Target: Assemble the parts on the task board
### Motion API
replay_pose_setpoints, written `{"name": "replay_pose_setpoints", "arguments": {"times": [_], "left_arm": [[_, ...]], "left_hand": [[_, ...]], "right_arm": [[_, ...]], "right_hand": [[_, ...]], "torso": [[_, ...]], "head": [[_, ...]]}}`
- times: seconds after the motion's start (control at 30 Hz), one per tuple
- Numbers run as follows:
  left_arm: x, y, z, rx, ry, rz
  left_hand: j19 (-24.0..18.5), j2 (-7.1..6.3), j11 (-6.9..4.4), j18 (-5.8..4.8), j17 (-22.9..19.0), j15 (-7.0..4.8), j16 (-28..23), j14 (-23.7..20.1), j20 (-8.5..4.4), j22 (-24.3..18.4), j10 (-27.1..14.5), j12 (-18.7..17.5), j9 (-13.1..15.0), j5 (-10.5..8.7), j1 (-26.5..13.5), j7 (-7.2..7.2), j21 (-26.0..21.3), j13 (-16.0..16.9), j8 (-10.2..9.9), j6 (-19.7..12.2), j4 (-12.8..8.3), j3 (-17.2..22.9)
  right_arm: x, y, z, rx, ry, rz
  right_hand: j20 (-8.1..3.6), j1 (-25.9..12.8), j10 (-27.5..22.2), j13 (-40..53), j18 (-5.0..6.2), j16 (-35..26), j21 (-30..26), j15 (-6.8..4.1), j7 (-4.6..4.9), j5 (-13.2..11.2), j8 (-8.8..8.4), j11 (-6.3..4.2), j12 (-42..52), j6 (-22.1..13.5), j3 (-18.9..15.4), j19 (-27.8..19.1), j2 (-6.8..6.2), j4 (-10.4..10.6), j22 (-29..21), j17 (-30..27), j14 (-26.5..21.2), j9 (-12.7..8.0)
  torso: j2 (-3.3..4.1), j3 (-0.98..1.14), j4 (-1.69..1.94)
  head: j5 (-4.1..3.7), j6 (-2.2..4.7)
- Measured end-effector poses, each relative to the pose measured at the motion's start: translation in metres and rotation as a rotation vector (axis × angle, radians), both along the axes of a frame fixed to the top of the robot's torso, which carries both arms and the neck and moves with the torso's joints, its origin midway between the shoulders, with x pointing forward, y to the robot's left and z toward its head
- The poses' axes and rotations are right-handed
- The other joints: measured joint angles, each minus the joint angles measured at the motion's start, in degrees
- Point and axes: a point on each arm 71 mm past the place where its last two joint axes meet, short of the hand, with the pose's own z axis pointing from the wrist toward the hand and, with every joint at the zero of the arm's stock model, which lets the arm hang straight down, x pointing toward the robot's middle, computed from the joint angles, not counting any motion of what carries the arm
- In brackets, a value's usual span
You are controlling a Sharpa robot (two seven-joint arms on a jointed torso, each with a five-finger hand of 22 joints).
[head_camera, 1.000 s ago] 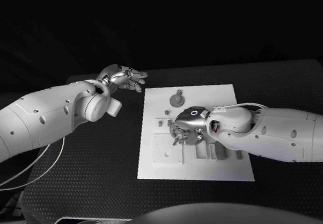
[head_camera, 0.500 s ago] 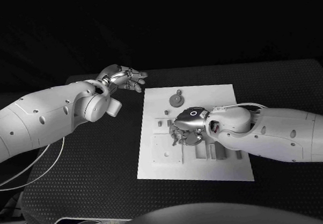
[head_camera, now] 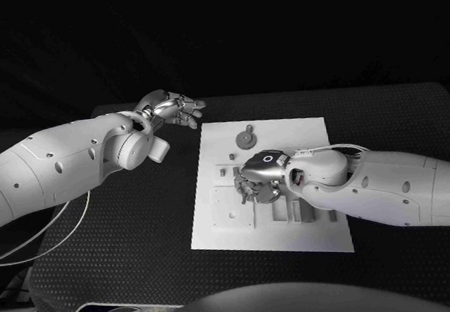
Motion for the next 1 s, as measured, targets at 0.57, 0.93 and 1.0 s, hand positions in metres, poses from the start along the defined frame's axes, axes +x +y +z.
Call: {"name": "replay_pose_setpoints", "arguments": {"times": [0.57, 0.93, 1.0], "left_arm": [[0.0001, -0.0014, -0.0003, 0.0, 0.003, -0.003], [0.0001, -0.0014, -0.0004, 0.0, 0.005, -0.004], [0.0001, -0.0014, -0.0004, 0.0, 0.005, -0.004]], "left_hand": [[0.0, 0.0, 0.21, 0.0, 0.09, 0.0, -0.22, 0.0, 0.0, -0.04, -0.22, 0.0, 0.0, 0.0, 0.0, 0.17, 0.0, -0.01, 0.0, -0.17, 0.0, 0.0], [0.0, 0.0, 0.21, 0.0, 0.1, 0.0, -0.22, 0.0, 0.0, -0.04, -0.22, 0.0, -0.04, 0.0, 0.0, -0.04, 0.0, -0.01, 0.0, -0.37, 0.0, 0.0], [0.0, 0.0, 0.21, 0.0, 0.15, 0.0, -0.22, 0.0, 0.0, -0.04, -0.22, 0.0, -0.04, 0.0, 0.0, -0.04, 0.0, -0.02, 0.0, -0.37, 0.0, 0.0]], "right_arm": [[-0.0012, 0.0034, -0.0003, 0.007, -0.001, 0.006], [0.0, 0.0039, -0.0009, -0.001, 0.0, 0.009], [0.0003, 0.0037, -0.0009, -0.002, 0.0, 0.009]], "right_hand": [[-0.21, 1.12, -0.03, -1.31, -0.01, 0.0, 0.23, 0.08, 0.0, 0.0, -1.12, 0.02, 0.9, 0.0, 0.32, -0.22, 0.35, 0.0, 0.0, -0.34, -0.09, -0.5], [-0.2, 1.97, -0.09, -2.12, -0.02, 0.23, 0.32, 0.08, 0.0, 0.0, -0.4, 0.07, 1.66, 0.0, 0.48, -0.62, 1.2, -0.16, -0.01, -0.5, -0.28, -0.16], [-0.01, 1.97, -0.09, -2.24, -0.02, 0.23, 0.46, 0.07, 0.0, 0.0, -0.33, 0.07, 1.66, 0.0, 0.48, -0.82, 1.2, -0.16, -0.01, -0.56, -0.31, -0.1]], "torso": [[0.0, 0.0, -0.04], [0.0, 0.01, -0.03], [0.0, 0.01, -0.03]], "head": [[0.12, 0.0], [0.02, 0.0], [0.04, 0.0]]}}
